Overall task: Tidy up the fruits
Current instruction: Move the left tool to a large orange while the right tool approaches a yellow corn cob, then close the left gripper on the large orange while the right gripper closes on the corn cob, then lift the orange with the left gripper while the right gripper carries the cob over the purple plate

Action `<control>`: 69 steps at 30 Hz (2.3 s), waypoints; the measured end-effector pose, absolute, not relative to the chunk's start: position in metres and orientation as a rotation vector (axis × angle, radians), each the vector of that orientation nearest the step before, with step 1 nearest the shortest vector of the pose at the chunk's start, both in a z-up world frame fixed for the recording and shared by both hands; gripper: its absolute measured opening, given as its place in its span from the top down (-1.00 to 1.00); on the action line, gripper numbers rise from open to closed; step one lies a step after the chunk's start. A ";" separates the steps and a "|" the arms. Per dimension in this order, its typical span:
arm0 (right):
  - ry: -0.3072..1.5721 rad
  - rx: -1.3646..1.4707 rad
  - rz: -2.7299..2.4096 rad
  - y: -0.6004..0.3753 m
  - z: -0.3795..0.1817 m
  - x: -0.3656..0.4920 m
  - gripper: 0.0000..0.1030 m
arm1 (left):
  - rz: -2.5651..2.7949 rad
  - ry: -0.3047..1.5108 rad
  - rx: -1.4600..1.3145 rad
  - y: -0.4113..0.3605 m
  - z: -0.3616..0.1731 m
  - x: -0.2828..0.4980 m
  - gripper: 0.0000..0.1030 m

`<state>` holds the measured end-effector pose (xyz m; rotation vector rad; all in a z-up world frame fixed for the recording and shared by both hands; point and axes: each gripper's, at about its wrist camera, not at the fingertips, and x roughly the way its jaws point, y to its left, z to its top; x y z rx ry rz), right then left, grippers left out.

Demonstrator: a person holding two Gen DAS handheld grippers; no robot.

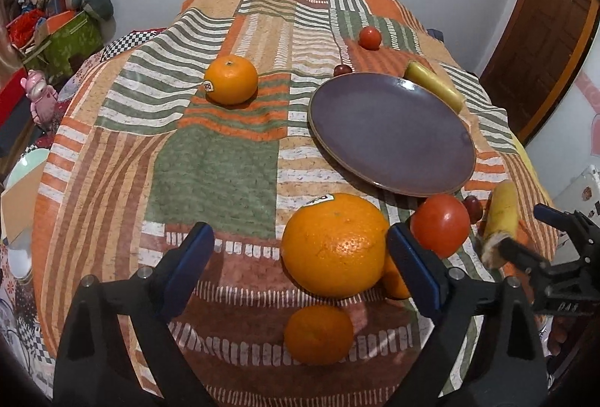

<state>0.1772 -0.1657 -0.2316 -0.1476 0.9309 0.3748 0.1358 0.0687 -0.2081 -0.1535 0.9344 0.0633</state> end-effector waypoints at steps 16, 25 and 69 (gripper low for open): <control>0.879 -0.090 0.332 -0.196 -0.205 0.182 -1.00 | -0.032 1.000 -0.178 0.053 -0.226 0.154 -0.37; 0.953 0.027 0.311 -0.195 -0.222 0.215 -0.95 | -0.029 0.989 -0.192 0.057 -0.221 0.151 -0.36; 1.083 -0.014 0.461 -0.171 -0.254 0.250 -0.16 | 0.014 0.809 -0.146 0.064 -0.159 0.146 -0.36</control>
